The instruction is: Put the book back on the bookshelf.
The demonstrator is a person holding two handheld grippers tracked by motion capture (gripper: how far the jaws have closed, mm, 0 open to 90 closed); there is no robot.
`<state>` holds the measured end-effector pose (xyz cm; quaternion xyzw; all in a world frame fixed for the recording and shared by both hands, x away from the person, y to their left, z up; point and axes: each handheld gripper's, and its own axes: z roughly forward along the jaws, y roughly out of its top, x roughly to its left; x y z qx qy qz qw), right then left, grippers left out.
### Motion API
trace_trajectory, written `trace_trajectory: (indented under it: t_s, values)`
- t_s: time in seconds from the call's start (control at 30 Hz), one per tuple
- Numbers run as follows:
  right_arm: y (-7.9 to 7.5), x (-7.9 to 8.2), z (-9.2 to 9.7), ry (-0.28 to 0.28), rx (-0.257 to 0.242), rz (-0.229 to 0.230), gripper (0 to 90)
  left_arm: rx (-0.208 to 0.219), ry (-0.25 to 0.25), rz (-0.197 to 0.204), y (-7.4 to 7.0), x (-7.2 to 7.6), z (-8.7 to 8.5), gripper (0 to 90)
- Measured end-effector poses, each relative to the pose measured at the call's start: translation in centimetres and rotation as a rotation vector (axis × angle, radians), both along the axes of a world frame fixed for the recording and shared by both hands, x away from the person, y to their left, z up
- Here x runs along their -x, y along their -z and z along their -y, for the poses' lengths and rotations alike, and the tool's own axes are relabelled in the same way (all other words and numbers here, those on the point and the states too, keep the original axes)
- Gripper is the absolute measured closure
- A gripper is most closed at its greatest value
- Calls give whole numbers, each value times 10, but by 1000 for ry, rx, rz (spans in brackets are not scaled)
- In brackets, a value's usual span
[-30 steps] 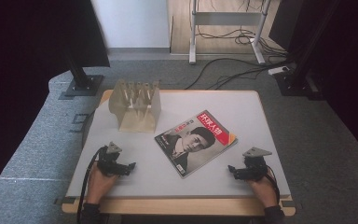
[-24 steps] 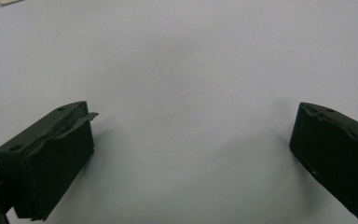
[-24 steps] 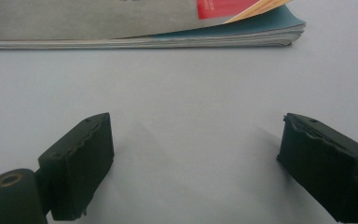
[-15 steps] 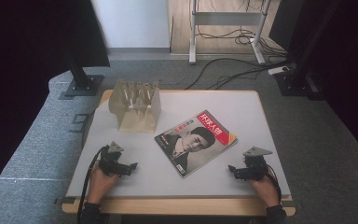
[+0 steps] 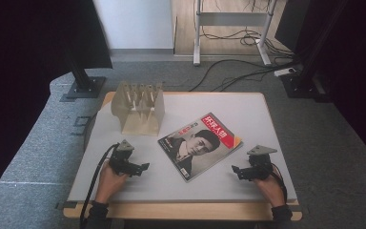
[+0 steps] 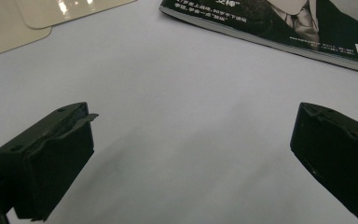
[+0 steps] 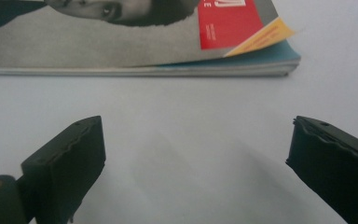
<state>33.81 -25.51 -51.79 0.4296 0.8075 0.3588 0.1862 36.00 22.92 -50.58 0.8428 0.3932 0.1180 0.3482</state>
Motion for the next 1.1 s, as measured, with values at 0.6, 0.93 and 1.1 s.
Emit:
trace_trajectory:
  t_s: [0.6, 0.93, 1.1]
  values:
    - [-19, -25, -17, -63, 33, 51, 8, -46, 98, 30, -24, -31, 54, 0]
    - [-21, -46, -25, -90, 49, 33, 9, -59, 144, 41, -26, -58, 83, 0]
    - [-21, -57, -27, -88, 47, 26, 10, -68, 148, 37, -23, -70, 94, 0]
